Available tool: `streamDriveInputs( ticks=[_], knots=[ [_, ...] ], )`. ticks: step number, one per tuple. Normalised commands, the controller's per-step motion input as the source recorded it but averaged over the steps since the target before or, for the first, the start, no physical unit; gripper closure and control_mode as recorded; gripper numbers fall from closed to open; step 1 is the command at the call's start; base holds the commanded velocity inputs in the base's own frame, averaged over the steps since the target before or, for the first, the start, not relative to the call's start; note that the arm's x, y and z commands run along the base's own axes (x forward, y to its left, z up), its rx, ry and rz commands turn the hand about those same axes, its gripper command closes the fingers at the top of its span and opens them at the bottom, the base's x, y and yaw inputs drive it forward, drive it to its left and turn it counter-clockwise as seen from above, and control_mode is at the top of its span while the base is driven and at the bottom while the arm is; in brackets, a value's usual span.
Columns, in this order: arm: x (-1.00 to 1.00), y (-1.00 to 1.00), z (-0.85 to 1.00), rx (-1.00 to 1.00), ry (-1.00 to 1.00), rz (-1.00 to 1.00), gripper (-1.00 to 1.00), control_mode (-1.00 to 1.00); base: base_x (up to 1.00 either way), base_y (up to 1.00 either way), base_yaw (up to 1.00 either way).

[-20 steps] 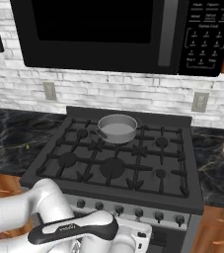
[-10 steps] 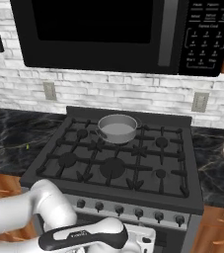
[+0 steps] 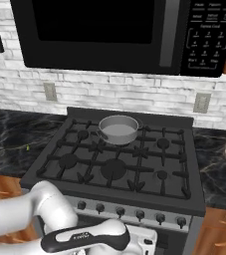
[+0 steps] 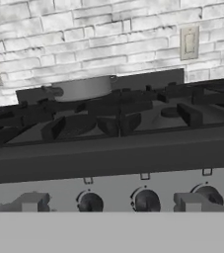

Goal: Turn on the burner for the pot on the stove. Wait thirty seconds for the pot to heat up. Then add the lemon wedge to the pot.

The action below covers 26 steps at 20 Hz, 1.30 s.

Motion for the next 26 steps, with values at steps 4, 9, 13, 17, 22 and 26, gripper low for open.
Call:
streamDriveInputs(
  ticks=[4, 9, 13, 17, 22, 26],
  knots=[
    [0.0, 0.16, -0.02, 0.0, 0.0, -0.06, -1.0, -1.0, 0.0, 0.0, 0.0],
    [0.06, 0.2, 0.0, 0.0, 0.0, -0.03, -1.0, -1.0, 0.0, 0.0, 0.0],
    [0.11, 0.02, 0.0, 0.0, 0.0, -0.02, -1.0, -1.0, 0.0, 0.0, 0.0],
    [0.11, 0.0, 0.0, -0.01, 0.0, -0.02, -1.0, -1.0, 0.0, 0.0, 0.0],
    [0.02, -0.03, -0.02, 0.0, 0.0, -0.03, -1.0, -1.0, 0.0, 0.0, 0.0],
    [0.07, -0.06, -0.18, 0.0, 0.0, 0.0, -1.0, -1.0, 0.0, 0.0, 0.0]
  ],
)
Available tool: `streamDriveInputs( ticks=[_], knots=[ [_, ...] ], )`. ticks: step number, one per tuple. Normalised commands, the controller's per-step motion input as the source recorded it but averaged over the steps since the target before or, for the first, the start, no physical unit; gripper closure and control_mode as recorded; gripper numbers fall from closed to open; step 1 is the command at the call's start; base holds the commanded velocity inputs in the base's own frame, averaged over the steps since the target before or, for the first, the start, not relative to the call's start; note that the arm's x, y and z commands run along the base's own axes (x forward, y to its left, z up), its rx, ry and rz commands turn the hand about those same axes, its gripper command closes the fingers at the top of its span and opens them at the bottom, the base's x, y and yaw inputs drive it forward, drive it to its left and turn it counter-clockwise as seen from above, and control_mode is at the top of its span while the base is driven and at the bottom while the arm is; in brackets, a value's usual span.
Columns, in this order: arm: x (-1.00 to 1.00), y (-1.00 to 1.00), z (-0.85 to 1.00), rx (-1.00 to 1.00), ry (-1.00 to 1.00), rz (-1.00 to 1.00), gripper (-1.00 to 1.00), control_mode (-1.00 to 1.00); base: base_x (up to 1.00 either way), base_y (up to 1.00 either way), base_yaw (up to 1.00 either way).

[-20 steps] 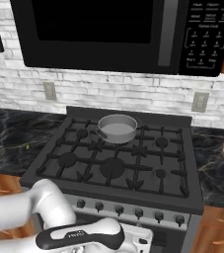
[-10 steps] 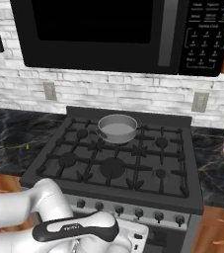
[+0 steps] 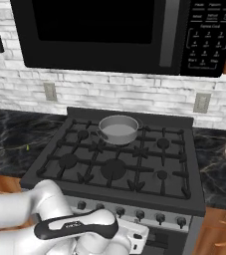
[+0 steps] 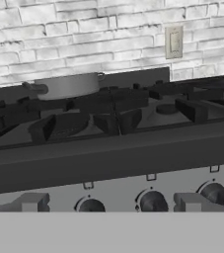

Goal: Turn on the burner for the pot on the stove. Wait thirty seconds for the pot to heat up. Then add the lemon wedge to the pot.

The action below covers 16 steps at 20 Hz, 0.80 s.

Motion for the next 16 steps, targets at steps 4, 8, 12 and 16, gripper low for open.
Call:
streamDriveInputs(
  ticks=[4, 8, 12, 16],
  knots=[
    [0.08, -0.06, -0.22, 0.0, 0.0, 0.0, -1.0, -1.0, 0.0, 0.0, 0.0],
    [0.01, -0.1, -0.2, 0.0, 0.0, 0.0, -1.0, -1.0, 0.0, 0.0, 0.0],
    [0.0, -0.27, -0.01, -0.01, 0.0, 0.0, -1.0, -1.0, 0.0, 0.0, 0.0],
    [0.01, -0.27, -0.01, 0.0, 0.0, 0.0, -1.0, -1.0, 0.0, 0.0, 0.0]
  ],
)
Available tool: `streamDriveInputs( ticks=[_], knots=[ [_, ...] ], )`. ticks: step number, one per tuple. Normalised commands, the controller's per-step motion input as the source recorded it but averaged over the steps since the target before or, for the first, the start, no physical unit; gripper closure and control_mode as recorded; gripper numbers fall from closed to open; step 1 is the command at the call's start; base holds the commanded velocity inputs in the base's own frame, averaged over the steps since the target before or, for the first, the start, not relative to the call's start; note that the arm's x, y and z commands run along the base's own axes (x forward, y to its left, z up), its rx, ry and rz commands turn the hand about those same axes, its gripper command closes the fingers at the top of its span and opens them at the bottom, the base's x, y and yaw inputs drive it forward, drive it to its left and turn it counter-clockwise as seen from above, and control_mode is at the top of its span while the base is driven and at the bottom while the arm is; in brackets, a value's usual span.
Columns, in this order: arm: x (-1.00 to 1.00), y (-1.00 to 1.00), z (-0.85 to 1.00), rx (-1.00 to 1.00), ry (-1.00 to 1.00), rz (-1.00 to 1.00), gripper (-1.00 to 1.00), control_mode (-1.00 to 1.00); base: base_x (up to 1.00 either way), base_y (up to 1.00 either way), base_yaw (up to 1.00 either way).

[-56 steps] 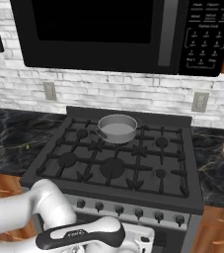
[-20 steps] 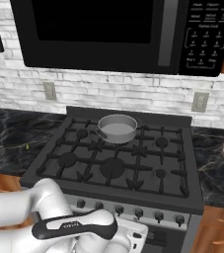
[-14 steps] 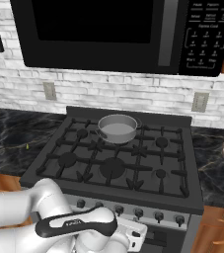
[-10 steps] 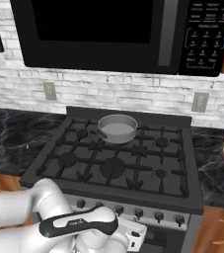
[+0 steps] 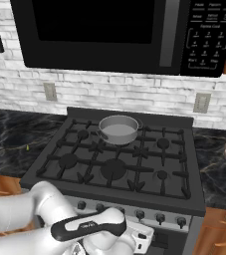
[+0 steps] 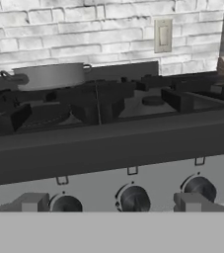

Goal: Turn on the burner for the pot on the stove. Wait thirty seconds for the pot to heat up. Then add the lemon wedge to the pot.

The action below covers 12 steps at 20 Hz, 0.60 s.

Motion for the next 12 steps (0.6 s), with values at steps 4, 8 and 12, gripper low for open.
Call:
streamDriveInputs(
  ticks=[4, 8, 12],
  knots=[
    [0.01, -0.04, -0.12, 0.0, 0.01, 0.0, -1.0, -1.0, 0.0, 0.0, 0.0],
    [0.0, 0.0, -0.25, 0.0, 0.0, 0.0, -1.0, -1.0, 0.0, 0.0, 0.0],
    [0.0, 0.0, -0.24, 0.0, 0.0, 0.0, -1.0, -1.0, 0.0, 0.0, 0.0]
  ],
)
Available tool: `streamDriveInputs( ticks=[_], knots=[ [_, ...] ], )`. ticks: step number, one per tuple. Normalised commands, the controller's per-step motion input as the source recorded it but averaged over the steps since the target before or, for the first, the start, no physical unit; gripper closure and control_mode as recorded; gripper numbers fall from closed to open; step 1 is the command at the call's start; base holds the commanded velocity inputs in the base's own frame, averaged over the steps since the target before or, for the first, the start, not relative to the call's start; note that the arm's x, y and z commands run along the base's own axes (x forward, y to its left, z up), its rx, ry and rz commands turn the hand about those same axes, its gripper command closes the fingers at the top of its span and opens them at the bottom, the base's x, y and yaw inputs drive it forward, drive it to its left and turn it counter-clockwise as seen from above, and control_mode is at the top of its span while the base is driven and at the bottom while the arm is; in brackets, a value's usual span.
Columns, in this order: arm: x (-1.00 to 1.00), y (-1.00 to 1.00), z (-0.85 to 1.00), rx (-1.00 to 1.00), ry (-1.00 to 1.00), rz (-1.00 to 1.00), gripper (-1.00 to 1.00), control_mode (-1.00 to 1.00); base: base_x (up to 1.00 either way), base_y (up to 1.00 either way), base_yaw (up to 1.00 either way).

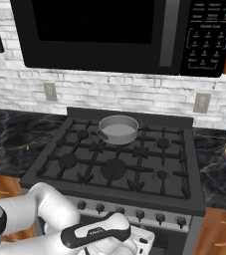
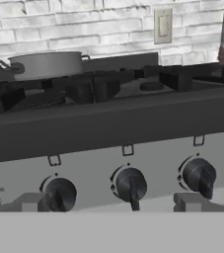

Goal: Turn on the burner for the pot on the stove. Wait thirty seconds for the pot to heat up. Then add the lemon wedge to the pot.

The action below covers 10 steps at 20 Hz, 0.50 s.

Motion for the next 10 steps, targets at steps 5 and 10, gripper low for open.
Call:
streamDriveInputs(
  ticks=[5, 10],
  knots=[
    [0.1, 0.0, -0.04, 0.0, 0.0, 0.0, -1.0, -1.0, 0.0, 0.0, 0.0],
    [0.2, -0.01, 0.0, 0.0, 0.01, 0.0, -1.0, -1.0, 0.0, 0.0, 0.0]
  ],
)
